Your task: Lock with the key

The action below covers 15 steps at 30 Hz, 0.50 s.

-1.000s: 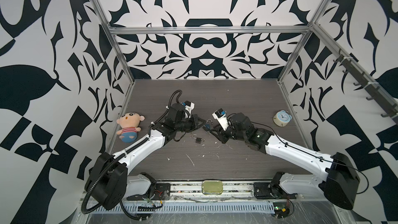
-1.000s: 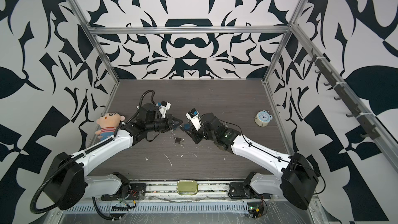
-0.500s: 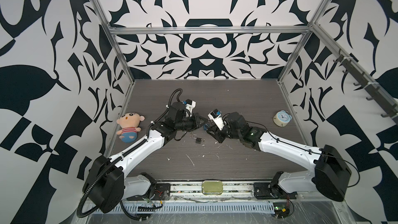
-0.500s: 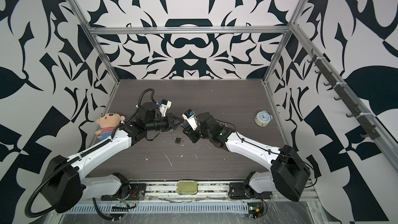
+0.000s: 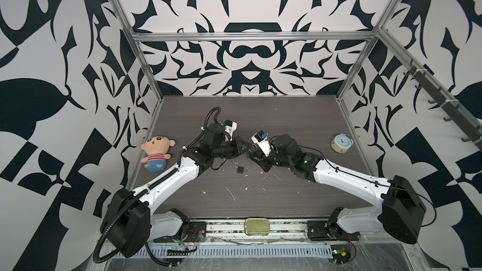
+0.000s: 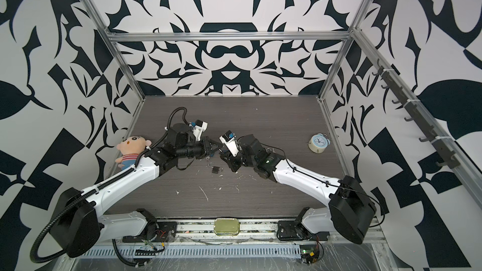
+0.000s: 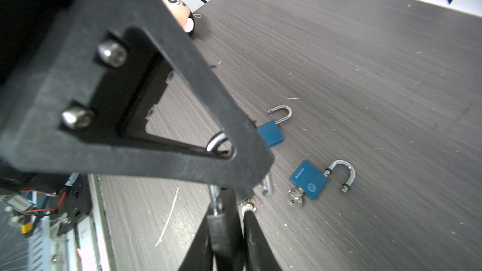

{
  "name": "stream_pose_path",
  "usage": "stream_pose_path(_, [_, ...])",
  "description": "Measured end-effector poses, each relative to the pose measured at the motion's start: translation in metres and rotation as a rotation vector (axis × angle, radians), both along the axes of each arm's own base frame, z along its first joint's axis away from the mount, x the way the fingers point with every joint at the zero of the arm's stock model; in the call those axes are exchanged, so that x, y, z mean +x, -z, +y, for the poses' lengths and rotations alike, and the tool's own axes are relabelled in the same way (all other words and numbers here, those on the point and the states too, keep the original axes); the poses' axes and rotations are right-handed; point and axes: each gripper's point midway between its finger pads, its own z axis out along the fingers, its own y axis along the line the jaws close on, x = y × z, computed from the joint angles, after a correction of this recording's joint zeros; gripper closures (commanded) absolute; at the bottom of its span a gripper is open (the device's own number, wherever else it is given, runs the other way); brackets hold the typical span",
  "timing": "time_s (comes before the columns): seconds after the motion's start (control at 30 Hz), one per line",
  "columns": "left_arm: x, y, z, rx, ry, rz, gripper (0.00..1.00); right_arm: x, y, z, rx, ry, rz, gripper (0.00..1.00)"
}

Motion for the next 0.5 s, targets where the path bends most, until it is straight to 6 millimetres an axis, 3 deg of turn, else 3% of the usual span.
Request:
stream_pose_path(0.07, [-0.001,0.0,0.0,-0.001,0.001,0.003,1.0,-0.002,-0.001,0.001,-0.002,-0.007,-0.004,0.92])
stream_pose_path(0.1, [-0.001,-0.001,0.0,-0.002,0.001,0.003,1.0,-0.002,-0.001,0.001,-0.003,-0.009,-0.008,1.0])
stream_pose_path(0.43, [-0.002,-0.009,0.002,-0.014,-0.006,-0.018,0.99,-0.005,-0.01,0.0,0.007,-0.019,-0.012,1.0])
stream_pose_path(0.5, [-0.003,-0.012,0.005,-0.005,-0.011,-0.03,0.74,-0.008,-0.013,0.001,0.007,-0.034,0.0,1.0])
